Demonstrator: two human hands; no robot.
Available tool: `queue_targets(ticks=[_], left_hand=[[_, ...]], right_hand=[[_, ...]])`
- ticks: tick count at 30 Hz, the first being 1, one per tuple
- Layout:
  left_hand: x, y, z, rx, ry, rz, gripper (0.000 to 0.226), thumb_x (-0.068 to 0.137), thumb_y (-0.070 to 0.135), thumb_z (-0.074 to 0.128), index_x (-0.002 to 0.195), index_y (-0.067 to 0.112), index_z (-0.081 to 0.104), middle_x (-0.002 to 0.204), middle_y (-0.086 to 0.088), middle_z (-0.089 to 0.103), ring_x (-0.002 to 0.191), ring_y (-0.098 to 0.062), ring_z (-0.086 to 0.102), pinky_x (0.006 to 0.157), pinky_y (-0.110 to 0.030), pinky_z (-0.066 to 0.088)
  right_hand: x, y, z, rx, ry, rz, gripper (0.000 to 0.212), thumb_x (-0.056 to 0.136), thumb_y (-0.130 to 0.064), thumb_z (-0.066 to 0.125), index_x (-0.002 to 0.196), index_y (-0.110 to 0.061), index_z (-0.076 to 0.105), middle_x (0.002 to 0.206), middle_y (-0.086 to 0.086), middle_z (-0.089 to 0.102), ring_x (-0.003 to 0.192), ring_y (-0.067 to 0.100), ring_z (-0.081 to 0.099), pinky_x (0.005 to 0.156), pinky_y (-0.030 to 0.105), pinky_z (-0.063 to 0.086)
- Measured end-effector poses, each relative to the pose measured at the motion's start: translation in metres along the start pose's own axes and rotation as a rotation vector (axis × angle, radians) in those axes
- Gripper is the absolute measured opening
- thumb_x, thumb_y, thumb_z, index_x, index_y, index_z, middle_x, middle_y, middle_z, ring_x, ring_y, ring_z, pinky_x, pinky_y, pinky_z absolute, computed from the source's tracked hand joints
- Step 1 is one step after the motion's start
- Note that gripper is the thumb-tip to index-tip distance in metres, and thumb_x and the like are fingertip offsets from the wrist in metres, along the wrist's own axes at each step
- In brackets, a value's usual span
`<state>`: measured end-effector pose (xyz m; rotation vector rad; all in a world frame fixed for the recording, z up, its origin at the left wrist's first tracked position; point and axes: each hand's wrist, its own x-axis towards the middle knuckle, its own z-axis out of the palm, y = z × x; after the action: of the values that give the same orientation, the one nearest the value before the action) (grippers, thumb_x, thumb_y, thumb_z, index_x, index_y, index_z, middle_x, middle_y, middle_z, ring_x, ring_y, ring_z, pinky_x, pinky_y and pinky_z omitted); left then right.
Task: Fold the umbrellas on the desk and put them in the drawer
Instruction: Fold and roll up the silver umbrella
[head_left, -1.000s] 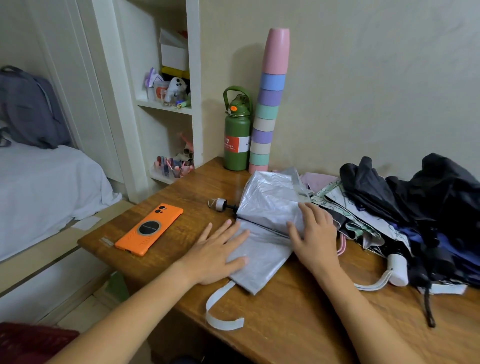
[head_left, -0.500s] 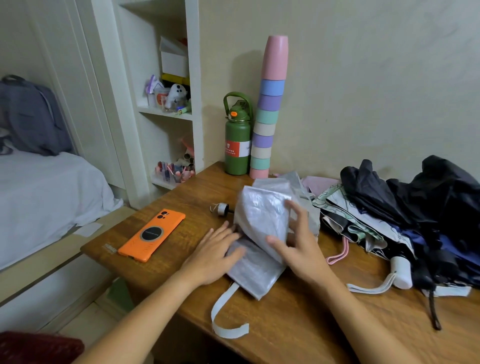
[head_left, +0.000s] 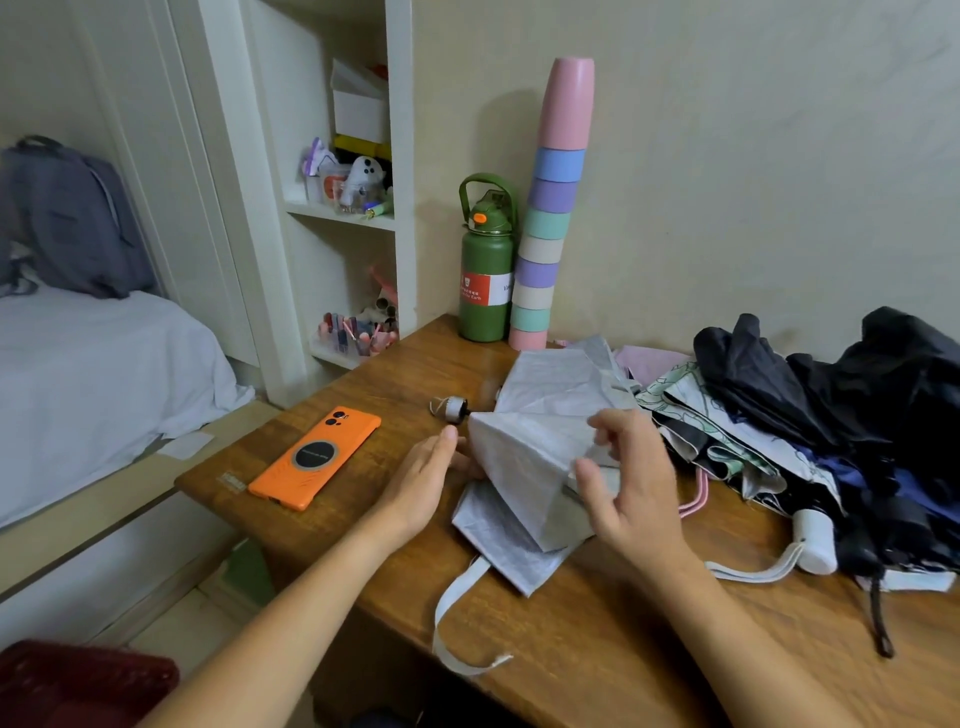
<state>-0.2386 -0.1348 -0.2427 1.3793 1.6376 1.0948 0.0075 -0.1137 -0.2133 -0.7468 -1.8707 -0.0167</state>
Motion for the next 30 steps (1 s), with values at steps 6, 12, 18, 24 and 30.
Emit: queue_targets(ticks=[6,12,18,24,30], left_hand=[[-0.002,0.003,-0.001,-0.063,-0.022,-0.008,0.052,0.107,0.057,0.016,0.135,0.036,0.056,0.123,0.008,0.060,0.099,0.011,0.050,0.079,-0.009,0.032],[0.001,0.004,-0.004,-0.088,-0.043,-0.053,0.086,0.089,0.078,0.012,0.140,0.029,0.060,0.120,0.014,0.060,0.122,-0.005,0.048,0.102,-0.029,0.026],[0.013,0.011,-0.013,-0.068,-0.167,-0.138,0.053,0.098,0.061,0.054,0.139,0.028,0.061,0.144,0.011,0.054,0.131,-0.009,0.045,0.105,-0.031,0.031],[0.023,0.017,-0.007,0.039,-0.149,-0.140,0.033,0.095,0.038,0.068,0.124,0.024,0.073,0.153,0.009,0.042,0.140,-0.013,0.033,0.109,-0.030,0.026],[0.023,0.030,0.008,-0.067,0.005,-0.261,0.036,0.096,0.056,0.047,0.109,0.029,0.068,0.142,-0.003,0.052,0.125,-0.022,0.049,0.097,-0.038,0.036]], right_hand=[[-0.006,-0.016,0.020,-0.161,-0.314,-0.120,0.069,0.088,-0.063,0.067,0.135,-0.014,0.056,0.127,0.002,0.053,0.112,0.017,0.054,0.093,0.031,0.045],[-0.015,-0.029,0.032,-0.090,-0.507,-0.346,0.014,0.101,-0.025,0.056,0.106,-0.017,0.066,0.093,-0.003,0.056,0.068,0.014,0.051,0.055,0.034,0.047],[-0.023,-0.046,0.038,0.009,-0.758,-0.329,0.027,0.098,-0.027,0.055,0.125,-0.026,0.056,0.104,-0.010,0.059,0.075,0.011,0.057,0.061,0.034,0.049],[-0.009,-0.027,0.024,-0.008,-0.410,-0.051,0.028,0.106,-0.043,0.042,0.113,-0.025,0.062,0.096,-0.012,0.053,0.079,0.008,0.055,0.069,0.032,0.050],[-0.003,0.019,0.014,-0.169,-0.219,0.233,0.040,0.106,-0.046,0.033,0.100,-0.023,0.064,0.095,-0.011,0.053,0.089,0.012,0.056,0.074,0.034,0.047]])
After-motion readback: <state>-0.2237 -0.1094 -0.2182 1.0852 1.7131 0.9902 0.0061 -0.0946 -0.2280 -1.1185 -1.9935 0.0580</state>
